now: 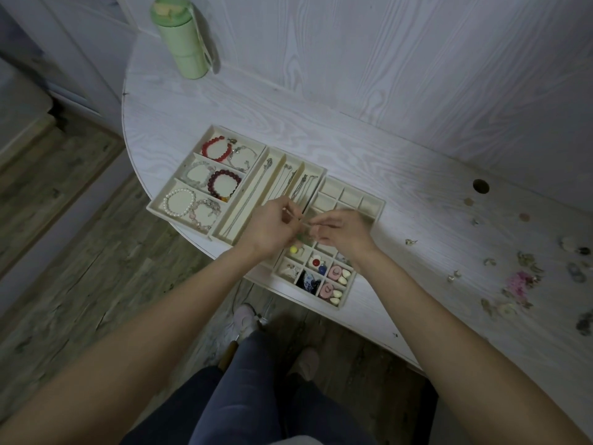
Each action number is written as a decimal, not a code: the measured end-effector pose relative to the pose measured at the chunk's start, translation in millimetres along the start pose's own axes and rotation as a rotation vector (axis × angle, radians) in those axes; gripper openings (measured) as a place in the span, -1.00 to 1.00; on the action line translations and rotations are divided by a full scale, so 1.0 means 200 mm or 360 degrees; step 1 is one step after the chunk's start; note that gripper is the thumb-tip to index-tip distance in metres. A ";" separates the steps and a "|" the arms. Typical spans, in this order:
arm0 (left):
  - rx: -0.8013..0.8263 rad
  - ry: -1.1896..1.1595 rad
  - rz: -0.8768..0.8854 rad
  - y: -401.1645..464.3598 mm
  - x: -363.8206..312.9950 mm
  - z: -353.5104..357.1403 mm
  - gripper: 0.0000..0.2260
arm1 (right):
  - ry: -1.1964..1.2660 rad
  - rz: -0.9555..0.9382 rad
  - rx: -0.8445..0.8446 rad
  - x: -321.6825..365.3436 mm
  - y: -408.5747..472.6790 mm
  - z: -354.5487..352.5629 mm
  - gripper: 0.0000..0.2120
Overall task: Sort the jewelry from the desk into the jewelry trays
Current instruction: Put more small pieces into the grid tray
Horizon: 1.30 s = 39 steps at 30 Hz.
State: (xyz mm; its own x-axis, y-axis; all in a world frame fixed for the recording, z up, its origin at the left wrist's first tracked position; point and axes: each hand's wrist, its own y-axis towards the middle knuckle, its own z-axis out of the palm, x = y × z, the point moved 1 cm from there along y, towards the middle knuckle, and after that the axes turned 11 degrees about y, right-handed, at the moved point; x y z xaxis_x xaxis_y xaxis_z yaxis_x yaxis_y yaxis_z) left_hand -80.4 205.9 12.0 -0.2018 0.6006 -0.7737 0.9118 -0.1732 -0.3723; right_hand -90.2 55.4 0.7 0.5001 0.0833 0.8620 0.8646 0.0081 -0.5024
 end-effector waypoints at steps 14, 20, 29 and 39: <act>0.0250 -0.0024 0.0090 0.09 0.08 0.01 -0.86 | -0.0223 -0.0073 0.0245 -0.03 0.03 -0.03 -0.78; 0.0086 0.0546 0.0173 0.14 0.06 0.03 -0.91 | -0.0420 -0.0190 0.0057 -0.08 0.06 0.00 -0.78; -0.0102 0.1092 0.0279 0.13 0.05 0.06 -0.92 | -0.0825 -0.0312 -0.0251 -0.11 0.04 0.08 -0.91; -0.0166 0.1166 0.0272 0.14 0.04 0.04 -0.89 | -0.1145 -0.0469 -0.0272 -0.11 0.03 0.11 -0.89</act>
State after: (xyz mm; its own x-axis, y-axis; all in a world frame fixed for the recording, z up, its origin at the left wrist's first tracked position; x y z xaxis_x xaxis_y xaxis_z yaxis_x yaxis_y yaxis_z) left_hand -60.3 199.4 -9.5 0.2013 0.9431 -0.2646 0.9455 -0.2577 -0.1990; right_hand -97.9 75.8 -23.0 0.1461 0.7249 0.6731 0.9810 -0.0186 -0.1929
